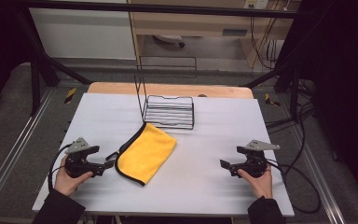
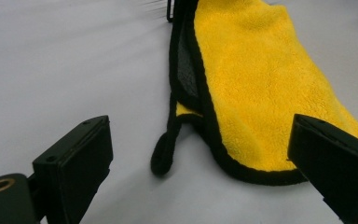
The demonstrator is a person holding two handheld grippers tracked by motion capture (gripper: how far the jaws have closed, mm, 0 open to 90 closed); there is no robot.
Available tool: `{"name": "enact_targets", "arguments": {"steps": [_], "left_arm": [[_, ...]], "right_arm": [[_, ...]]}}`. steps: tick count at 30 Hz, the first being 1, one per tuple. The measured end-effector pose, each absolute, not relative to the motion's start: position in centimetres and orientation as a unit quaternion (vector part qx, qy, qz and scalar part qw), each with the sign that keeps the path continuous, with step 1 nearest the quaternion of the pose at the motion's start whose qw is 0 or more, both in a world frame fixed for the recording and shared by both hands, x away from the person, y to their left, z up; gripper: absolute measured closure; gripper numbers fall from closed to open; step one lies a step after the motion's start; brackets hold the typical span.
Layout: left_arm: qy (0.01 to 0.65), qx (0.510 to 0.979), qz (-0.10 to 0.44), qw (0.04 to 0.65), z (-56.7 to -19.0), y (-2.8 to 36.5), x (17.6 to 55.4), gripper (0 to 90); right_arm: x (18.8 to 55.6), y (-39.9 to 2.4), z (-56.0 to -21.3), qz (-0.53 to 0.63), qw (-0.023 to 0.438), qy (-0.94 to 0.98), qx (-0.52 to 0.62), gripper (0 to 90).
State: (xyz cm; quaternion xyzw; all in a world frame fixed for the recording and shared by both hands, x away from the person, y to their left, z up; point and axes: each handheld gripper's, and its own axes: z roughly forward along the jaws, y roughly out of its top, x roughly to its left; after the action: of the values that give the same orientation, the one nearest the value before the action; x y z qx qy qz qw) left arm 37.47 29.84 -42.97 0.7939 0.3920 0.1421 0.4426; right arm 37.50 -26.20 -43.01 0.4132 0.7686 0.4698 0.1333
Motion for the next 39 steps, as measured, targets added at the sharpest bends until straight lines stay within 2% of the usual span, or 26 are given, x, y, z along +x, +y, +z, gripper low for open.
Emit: {"name": "enact_targets", "arguments": {"steps": [21, 29, 33, 39], "left_arm": [[0.371, 0.812, 0.133, 0.430, -42.5, 25.3, 36.4, 10.7], [0.357, 0.826, 0.127, 0.418, -42.5, 23.0, 35.8, 16.3], [0.345, 0.834, 0.129, 0.412, -42.4, 21.7, 35.2, 21.7], [0.327, 0.847, 0.124, 0.400, -42.4, 19.8, 34.3, 36.9]], "right_arm": [[37.4, -26.0, -43.1, 0.462, 0.134, 0.772, 0.415, 1.0], [37.3, -25.9, -43.2, 0.460, 0.135, 0.773, 0.416, 1.1], [37.4, -25.8, -43.3, 0.457, 0.137, 0.776, 0.414, 1.2], [37.3, -25.8, -43.3, 0.455, 0.136, 0.776, 0.415, 1.3]]}}
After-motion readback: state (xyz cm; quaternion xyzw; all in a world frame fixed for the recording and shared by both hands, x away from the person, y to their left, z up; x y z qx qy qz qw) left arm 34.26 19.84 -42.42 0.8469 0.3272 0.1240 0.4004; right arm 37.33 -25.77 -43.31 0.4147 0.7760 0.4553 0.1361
